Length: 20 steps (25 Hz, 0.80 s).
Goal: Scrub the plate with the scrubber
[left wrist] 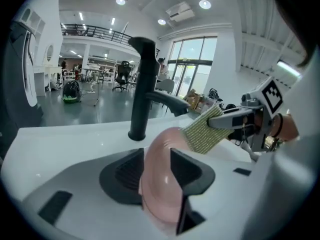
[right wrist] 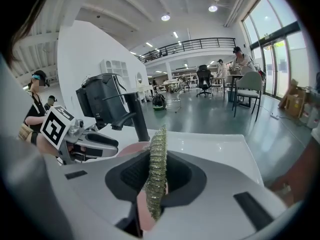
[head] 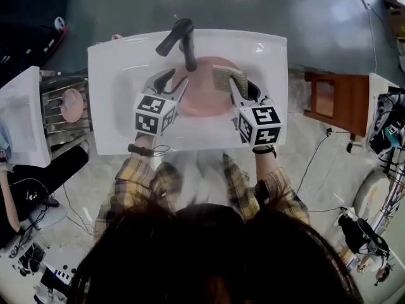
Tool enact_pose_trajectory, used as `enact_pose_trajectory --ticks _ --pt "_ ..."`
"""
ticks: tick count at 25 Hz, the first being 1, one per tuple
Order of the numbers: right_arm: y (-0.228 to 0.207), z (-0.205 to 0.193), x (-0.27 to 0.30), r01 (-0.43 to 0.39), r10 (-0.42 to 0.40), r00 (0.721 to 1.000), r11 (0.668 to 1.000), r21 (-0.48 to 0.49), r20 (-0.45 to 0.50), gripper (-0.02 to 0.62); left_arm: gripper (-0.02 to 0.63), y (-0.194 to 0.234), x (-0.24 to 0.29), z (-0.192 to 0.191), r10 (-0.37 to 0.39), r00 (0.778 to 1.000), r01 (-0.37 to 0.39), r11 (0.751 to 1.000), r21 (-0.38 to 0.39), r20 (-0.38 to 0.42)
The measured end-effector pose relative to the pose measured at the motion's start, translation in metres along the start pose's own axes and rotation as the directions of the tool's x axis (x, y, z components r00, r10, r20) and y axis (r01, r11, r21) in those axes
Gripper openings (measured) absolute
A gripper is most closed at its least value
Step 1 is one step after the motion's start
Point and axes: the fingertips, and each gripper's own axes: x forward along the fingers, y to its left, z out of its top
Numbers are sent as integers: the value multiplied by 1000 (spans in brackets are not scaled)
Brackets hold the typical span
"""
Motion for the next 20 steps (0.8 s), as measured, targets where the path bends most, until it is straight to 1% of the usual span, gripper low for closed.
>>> enact_pose_trajectory --ticks 4,8,10,12,16,18,20 --pt "-4 -18 11 25 -25 999 1000 -6 -33 77 146 8 10 -19 -14 999 14 1000 0 -44" --pt "-8 -31 22 76 -78 996 996 -51 -42 77 146 10 18 -33 -47 995 47 999 7 -91" --pt "-11 -34 26 112 -115 993 991 -73 -35 77 146 9 21 -37 -55 993 56 998 2 -102" --pt "-16 -37 31 159 -163 986 981 -111 -26 77 137 12 22 -38 -42 994 42 999 3 -100" --pt "-26 -38 42 232 -238 971 955 -183 -14 80 53 23 21 -38 -11 994 13 1000 20 -106" --pt "-33 -40 47 261 -270 963 939 -225 -12 81 36 25 21 -38 -1 994 4 1000 31 -112" --pt "-37 -39 51 288 -299 954 918 -274 -1 81 32 25 22 -39 7 993 -1 999 53 -115"
